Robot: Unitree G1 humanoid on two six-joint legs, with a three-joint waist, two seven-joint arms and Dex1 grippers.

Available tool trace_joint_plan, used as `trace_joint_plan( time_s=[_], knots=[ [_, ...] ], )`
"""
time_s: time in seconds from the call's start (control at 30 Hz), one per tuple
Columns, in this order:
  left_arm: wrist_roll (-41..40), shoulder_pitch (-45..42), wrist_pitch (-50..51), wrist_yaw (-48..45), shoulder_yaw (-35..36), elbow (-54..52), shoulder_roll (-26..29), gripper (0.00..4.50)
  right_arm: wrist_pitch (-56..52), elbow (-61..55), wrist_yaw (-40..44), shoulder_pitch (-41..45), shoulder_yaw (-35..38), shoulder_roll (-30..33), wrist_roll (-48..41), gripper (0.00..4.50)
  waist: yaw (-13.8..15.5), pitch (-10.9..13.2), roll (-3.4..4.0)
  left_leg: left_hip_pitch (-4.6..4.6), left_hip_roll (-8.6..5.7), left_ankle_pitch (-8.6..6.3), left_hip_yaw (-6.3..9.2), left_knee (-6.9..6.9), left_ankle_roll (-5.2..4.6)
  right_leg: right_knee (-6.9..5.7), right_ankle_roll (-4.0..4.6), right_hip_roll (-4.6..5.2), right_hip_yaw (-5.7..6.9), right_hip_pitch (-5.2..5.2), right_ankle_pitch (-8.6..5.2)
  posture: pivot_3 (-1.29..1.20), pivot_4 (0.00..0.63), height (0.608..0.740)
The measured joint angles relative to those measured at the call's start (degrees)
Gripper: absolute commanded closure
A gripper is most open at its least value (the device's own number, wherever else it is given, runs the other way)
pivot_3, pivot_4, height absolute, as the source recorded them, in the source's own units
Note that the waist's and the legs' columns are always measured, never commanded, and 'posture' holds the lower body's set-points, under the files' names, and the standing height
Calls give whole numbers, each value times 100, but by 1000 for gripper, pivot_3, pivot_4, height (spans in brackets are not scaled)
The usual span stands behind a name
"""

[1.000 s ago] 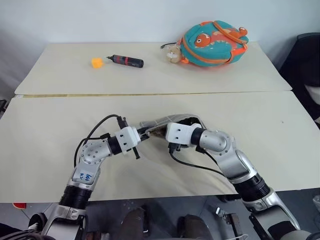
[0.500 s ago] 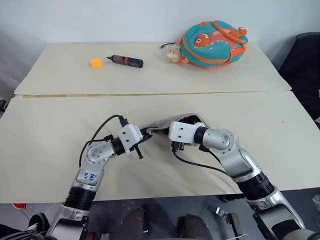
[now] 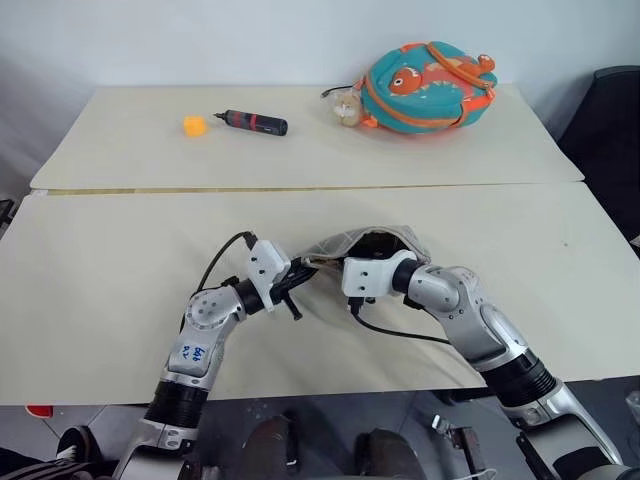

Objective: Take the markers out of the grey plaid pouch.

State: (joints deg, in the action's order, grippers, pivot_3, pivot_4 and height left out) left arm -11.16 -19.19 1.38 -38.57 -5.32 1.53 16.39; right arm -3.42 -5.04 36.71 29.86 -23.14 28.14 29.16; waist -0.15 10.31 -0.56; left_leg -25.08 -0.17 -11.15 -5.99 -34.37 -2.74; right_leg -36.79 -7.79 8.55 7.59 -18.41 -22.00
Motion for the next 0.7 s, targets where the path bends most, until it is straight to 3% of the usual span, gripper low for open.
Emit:
trace_joint_plan(
  time_s=[0.2, 0.33, 0.53, 0.7],
  knots=[
    [134, 1, -238, -124, -85, -60, 132, 4500, -748, -352, 649, -118, 267, -155, -576, 3913, 3, 0, 0, 0, 1, 0, 5, -3, 0, 2, 0, -2, 3, 4, 0, 0, 150, 740],
    [172, 0, -294, -35, -41, -59, 70, 4500, -1322, -386, 637, -158, 367, -426, -744, 3913, 0, 0, 0, -1, 1, 0, 4, -3, 0, 1, 1, -2, 2, 4, 0, 0, 150, 740],
    [-141, 0, 292, 148, 4, -89, -346, 4500, -107, -105, 106, -35, -186, 139, 261, 3913, 9, 0, -2, -2, -2, 0, 6, -6, 0, 2, 0, 1, 0, 1, 0, 0, 150, 740],
    [-454, -43, 675, 174, 99, -111, -408, 4500, 389, 4, 126, 64, -212, 285, 436, 3913, -10, 0, -1, 0, 4, 3, 5, -7, 4, 2, 2, -5, 0, 4, -1, 0, 150, 740]
  ],
)
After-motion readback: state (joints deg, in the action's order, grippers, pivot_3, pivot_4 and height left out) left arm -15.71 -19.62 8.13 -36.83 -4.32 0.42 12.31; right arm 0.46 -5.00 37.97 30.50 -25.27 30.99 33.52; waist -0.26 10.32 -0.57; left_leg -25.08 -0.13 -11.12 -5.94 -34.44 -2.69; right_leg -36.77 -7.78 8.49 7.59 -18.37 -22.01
